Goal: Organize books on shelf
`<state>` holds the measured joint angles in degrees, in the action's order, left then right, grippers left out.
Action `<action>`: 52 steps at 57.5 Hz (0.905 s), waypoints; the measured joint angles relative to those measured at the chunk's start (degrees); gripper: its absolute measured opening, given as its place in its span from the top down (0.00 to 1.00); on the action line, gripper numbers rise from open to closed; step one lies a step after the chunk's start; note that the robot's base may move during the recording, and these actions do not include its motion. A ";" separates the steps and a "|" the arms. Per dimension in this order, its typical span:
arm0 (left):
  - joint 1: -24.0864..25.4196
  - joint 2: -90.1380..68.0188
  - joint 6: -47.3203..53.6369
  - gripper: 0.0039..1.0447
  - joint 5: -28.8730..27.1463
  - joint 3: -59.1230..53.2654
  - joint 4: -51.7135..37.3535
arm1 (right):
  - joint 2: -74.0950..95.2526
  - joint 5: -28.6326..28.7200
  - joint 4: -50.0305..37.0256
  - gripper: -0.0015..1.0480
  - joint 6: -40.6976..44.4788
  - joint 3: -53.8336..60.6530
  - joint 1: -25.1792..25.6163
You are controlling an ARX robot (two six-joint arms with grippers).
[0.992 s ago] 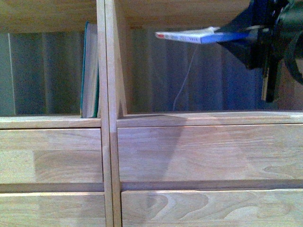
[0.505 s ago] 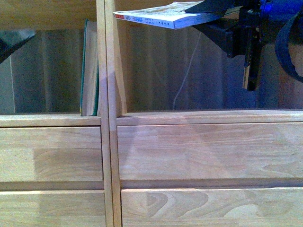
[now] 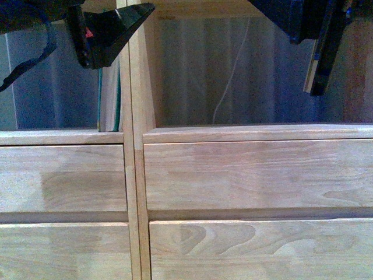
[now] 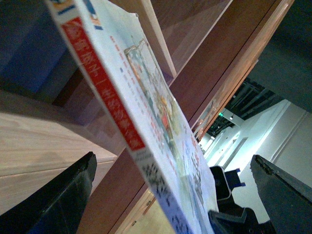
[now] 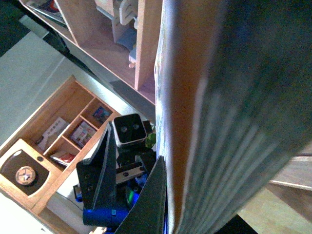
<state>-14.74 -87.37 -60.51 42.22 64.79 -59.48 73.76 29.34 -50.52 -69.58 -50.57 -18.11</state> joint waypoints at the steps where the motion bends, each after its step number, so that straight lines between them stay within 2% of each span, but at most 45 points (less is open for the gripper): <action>1: -0.11 -0.04 0.00 0.06 -0.11 0.15 0.00 | 0.00 0.02 -0.09 0.93 0.00 0.09 -0.22; 6: -1.31 -0.39 0.04 0.08 -1.05 1.20 -0.07 | 0.00 0.11 -0.63 0.93 -0.02 0.52 -1.11; 13: -1.99 -0.52 -0.37 0.28 -2.25 1.60 -0.28 | 0.00 0.35 -1.25 0.93 -0.02 0.55 -1.42; 18: -2.16 -0.77 -0.87 0.38 -3.02 1.60 -0.98 | -0.09 0.42 -1.57 0.93 -0.04 0.55 -1.42; 23: -2.43 -1.18 -1.38 0.57 -3.61 1.60 -1.51 | -0.55 0.94 -1.64 0.93 -0.04 0.57 -1.42; 37: -3.30 -1.36 -3.50 0.88 -5.38 2.05 -1.86 | -1.60 0.48 -1.64 0.93 0.68 0.87 -1.60; 42: -3.30 -1.33 -4.04 0.93 -5.55 2.16 -2.08 | -1.60 0.20 -1.64 0.82 0.92 1.25 -1.68; 52: -1.84 -0.74 -3.78 0.94 -7.17 2.16 -2.01 | -2.23 0.50 -1.64 0.58 1.62 1.60 -1.53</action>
<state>-16.58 -88.12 -64.29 35.05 66.96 -61.49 71.53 29.85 -52.16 -67.96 -48.97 -19.64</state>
